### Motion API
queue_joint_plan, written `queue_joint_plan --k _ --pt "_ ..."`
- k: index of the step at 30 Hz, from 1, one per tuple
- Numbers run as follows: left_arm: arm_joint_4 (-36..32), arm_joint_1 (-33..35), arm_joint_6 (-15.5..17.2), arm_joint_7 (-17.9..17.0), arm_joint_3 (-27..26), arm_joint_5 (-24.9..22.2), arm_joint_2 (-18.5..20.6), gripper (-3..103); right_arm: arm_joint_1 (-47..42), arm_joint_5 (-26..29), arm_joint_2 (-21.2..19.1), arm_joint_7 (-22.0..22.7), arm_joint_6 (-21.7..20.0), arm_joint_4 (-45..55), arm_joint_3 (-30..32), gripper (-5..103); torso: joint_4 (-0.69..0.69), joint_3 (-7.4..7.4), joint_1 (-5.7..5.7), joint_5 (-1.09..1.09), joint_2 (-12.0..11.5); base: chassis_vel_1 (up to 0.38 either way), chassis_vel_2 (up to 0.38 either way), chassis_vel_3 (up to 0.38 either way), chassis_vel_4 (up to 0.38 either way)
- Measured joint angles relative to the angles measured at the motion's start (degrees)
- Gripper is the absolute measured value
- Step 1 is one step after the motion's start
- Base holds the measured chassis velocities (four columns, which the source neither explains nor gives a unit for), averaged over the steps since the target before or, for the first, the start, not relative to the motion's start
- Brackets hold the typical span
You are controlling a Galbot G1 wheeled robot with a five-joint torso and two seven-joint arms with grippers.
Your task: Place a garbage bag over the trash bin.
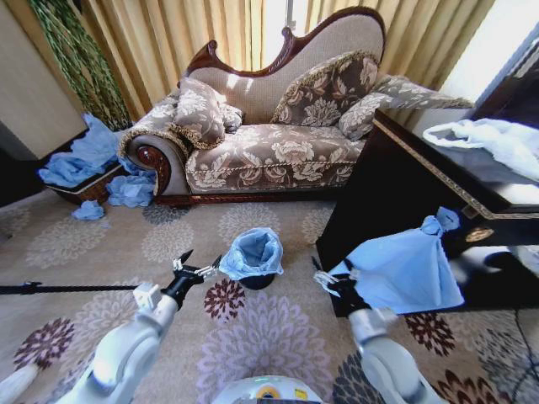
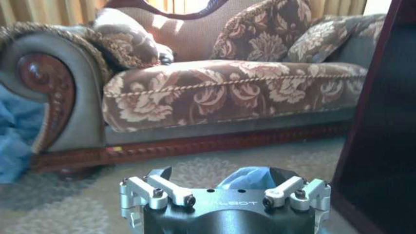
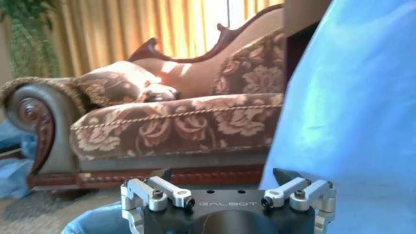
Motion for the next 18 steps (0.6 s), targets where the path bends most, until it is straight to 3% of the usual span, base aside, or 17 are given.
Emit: queue_joint_plan --k 2,3,7,13,18 --pt "-1.3 2.5 -0.6 2.1 -1.8 3.3 -2.6 100 -3.5 -1.0 3.5 -1.3 0.0 2.6 1.5 100 0.0 0.0 0.0 0.0 0.0 0.0 0.0 0.0 0.0" --pt "-1.3 2.5 -0.6 2.1 -1.8 3.3 -2.6 100 -3.5 -1.0 3.5 -1.3 0.0 2.6 1.5 100 0.0 0.0 0.0 0.0 0.0 0.0 0.0 0.0 0.0" --pt "-5.3 7.6 -1.0 3.2 -3.6 6.2 -9.0 100 -7.1 -1.9 7.4 -3.9 1.3 6.4 3.8 100 0.01 0.01 0.0 0.0 0.0 0.0 0.0 0.0 0.0" --pt "-6.8 9.1 -1.5 2.6 -2.3 8.1 -11.9 100 -8.7 0.9 8.6 -5.7 0.0 8.8 5.2 100 0.02 0.01 0.01 0.0 0.0 0.0 0.0 0.0 0.0" --pt "-6.8 8.7 1.0 1.1 -2.1 6.3 -12.3 100 -10.8 -0.1 8.8 -6.3 -0.3 11.3 4.1 100 0.01 0.01 0.01 0.0 0.0 0.0 0.0 0.0 0.0"
